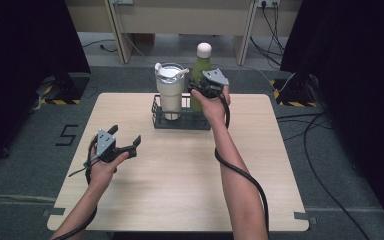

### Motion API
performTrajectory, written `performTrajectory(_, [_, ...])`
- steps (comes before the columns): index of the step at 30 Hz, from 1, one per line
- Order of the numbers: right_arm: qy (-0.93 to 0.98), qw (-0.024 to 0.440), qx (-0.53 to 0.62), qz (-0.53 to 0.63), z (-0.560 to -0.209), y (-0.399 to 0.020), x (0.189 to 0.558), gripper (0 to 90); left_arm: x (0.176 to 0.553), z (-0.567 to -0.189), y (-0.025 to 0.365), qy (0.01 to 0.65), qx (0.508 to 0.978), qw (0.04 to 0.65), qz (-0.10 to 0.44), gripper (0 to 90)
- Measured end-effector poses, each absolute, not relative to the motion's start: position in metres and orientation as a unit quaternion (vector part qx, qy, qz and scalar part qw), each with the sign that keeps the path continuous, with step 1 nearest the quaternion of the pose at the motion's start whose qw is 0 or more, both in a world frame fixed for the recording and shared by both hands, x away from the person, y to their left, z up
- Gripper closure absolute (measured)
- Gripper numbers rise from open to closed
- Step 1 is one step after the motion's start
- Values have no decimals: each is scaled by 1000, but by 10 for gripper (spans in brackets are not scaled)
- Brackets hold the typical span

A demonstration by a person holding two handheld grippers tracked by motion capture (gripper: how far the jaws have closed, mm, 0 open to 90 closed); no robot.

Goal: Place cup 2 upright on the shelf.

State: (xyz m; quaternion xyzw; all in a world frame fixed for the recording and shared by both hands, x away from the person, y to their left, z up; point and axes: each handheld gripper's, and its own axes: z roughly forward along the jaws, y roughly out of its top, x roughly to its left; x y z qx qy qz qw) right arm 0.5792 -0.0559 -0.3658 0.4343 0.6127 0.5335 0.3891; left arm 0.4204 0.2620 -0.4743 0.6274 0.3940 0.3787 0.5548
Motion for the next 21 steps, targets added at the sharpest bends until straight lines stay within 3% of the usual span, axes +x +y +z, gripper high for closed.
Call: performTrajectory(21, [633, 378, 446, 507, -391, -52, 589, 216, 421, -475, 262, 395, 626, 556, 377, 43])
